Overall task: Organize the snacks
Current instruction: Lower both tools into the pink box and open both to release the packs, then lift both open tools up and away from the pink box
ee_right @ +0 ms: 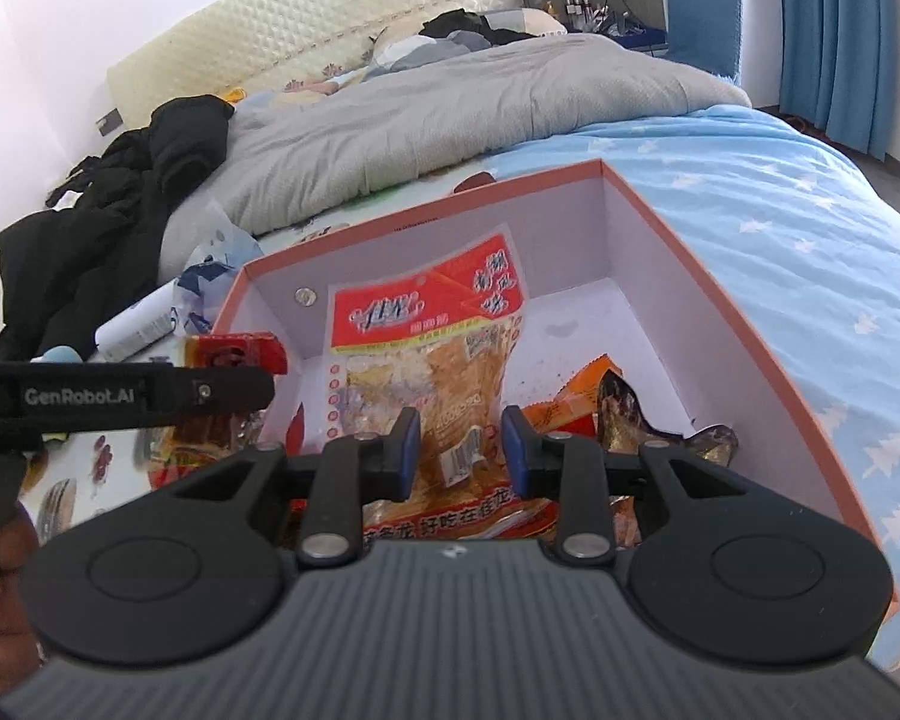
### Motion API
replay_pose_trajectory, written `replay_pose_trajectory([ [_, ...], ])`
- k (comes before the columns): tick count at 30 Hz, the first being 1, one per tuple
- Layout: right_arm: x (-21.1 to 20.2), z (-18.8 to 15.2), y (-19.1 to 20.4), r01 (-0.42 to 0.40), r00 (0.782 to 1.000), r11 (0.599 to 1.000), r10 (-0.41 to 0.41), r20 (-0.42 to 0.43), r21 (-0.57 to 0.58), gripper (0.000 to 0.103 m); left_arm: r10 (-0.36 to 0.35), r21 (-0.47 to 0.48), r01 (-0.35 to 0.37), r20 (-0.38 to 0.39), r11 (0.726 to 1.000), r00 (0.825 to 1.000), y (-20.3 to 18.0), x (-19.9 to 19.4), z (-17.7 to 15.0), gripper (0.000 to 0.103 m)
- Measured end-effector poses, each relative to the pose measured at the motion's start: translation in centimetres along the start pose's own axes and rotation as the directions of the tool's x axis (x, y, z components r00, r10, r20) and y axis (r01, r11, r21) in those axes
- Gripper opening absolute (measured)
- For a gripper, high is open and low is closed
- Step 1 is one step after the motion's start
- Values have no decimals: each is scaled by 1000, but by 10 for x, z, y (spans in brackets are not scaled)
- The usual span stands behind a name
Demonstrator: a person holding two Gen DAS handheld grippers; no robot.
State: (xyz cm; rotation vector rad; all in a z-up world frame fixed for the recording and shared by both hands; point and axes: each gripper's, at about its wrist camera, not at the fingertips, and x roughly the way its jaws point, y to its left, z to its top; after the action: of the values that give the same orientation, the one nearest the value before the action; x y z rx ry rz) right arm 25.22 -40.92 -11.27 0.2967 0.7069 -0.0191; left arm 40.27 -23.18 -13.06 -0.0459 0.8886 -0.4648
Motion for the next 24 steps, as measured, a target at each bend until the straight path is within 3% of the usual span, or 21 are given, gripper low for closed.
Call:
replay_pose_trajectory([
  [1, -1, 0, 0, 1, 1000, 1000, -1, 1, 3, 37, 9, 2, -9, 3, 1000, 1000, -1, -3, 1, 83],
  [2, -2, 1, 1, 12, 1000, 1000, -12, 1, 1, 45, 21, 5, -21, 12, 1000, 1000, -2, -8, 1, 84],
  [3, -5, 1, 3, 24, 1000, 1000, -24, 4, -5, 62, 22, 6, -22, 23, 1000, 999, -4, -15, 1, 84],
  [4, -9, 2, 4, 32, 999, 999, -32, 15, -9, 72, 16, 5, -16, 31, 1000, 999, -4, -22, 0, 84],
  [11, -53, 0, 9, -10, 997, 1000, 9, 77, 11, 71, 12, 39, -16, 110, 999, 994, -24, -93, -6, 84],
  [24, -193, -13, 41, -27, 966, 1000, 27, 258, -4, 71, 1, 95, -28, 271, 995, 963, -59, -251, -52, 84],
])
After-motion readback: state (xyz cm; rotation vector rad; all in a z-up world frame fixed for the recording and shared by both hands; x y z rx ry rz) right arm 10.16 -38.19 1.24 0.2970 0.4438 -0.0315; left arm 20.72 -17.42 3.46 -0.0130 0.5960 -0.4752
